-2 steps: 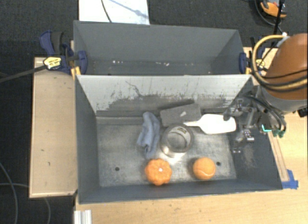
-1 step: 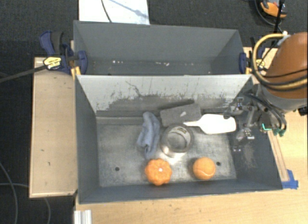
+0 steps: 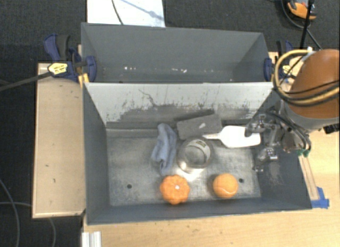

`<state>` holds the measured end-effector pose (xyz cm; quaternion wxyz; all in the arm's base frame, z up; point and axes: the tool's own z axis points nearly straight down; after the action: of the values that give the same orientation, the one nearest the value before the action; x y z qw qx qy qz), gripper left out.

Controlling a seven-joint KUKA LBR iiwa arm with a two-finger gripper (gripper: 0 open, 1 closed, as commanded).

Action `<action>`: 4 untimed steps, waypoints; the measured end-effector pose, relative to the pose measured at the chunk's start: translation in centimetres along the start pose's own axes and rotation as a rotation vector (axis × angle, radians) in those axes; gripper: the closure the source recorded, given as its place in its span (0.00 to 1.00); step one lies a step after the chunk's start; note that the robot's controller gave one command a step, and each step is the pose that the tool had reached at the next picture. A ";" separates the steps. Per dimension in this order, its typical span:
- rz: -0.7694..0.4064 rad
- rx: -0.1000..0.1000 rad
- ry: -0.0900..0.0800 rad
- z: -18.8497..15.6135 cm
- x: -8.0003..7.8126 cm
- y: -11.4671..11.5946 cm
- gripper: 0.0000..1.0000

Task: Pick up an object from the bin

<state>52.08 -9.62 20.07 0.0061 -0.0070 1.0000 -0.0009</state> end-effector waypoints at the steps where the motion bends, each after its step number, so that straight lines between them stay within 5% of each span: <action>1: -0.053 -0.002 0.012 3.2 -2.3 -1.0 0.00; 2: -0.083 -0.003 0.011 12.9 -0.9 1.5 1.00; 3: -0.086 -0.002 0.010 13.0 -0.9 1.5 0.00; 4: -0.087 -0.002 0.010 13.0 -0.9 1.5 0.00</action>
Offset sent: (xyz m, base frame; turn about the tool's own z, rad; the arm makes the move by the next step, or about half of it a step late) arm 0.0095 0.0149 -0.1307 -0.0780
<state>53.12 -8.14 7.11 0.0013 -0.0504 0.9987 -0.0002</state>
